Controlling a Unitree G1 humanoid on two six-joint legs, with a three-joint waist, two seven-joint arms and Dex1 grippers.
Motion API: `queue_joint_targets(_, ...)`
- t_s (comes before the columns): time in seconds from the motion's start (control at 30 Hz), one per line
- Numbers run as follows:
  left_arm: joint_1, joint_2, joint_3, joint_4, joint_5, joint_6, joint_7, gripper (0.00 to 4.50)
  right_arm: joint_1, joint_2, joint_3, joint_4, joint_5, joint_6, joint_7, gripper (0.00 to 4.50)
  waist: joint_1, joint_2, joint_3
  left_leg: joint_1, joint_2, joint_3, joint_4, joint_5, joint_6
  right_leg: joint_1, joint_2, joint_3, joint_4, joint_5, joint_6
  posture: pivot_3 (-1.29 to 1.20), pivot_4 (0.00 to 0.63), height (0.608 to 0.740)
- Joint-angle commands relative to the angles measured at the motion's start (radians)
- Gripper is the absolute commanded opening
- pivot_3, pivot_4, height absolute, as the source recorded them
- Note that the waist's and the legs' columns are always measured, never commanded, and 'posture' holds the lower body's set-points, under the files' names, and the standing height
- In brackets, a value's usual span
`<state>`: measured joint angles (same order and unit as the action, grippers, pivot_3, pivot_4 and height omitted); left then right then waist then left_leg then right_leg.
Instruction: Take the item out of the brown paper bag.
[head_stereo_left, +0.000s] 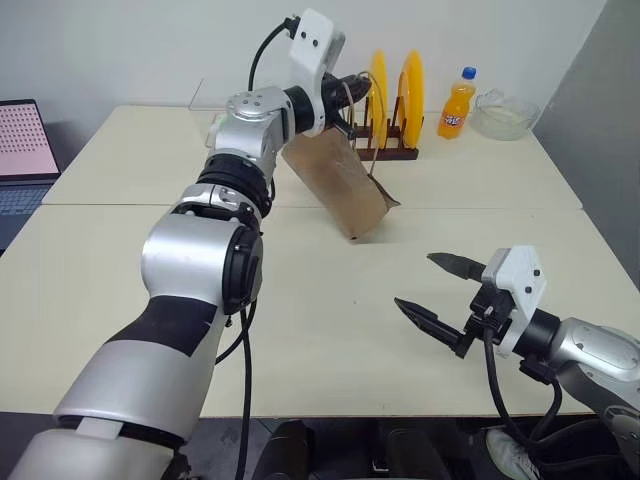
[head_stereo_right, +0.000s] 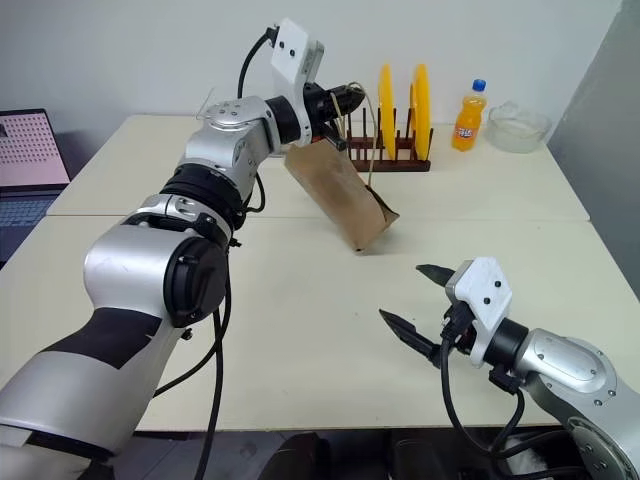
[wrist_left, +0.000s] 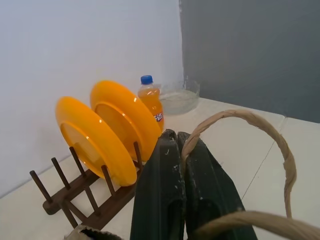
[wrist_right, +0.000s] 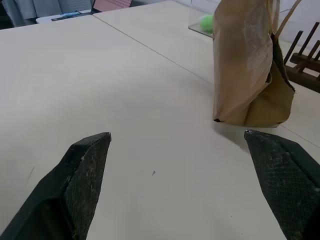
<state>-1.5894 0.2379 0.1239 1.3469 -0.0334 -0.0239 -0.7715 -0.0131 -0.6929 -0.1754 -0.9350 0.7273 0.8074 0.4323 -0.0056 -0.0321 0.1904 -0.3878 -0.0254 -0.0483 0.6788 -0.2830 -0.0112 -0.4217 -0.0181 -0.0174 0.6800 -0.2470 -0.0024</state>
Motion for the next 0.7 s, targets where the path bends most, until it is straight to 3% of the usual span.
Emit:
queue_joint_targets(0.03,-0.023,0.000,0.006,-0.024,0.007,-0.004,0.014,0.04,0.003,-0.005,-0.012,-0.036,0.004,-0.025,-0.006,4.50,0.000,0.000,0.000,0.000,0.000,0.000,0.000,0.000,0.000,0.000,0.000,0.000,0.000,0.000,0.000,0.00,0.150,0.740)
queue_joint_targets(0.7,0.053,0.054,-0.065,-0.047,0.087,0.036,-0.059,0.04,-0.004,-0.001,0.039,-0.018,-0.027,-0.060,0.002,4.50,0.001,0.000,0.000,0.001,0.000,0.000,0.000,0.000,0.000,0.000,0.000,0.000,0.000,0.000,0.000,0.00,0.150,0.740)
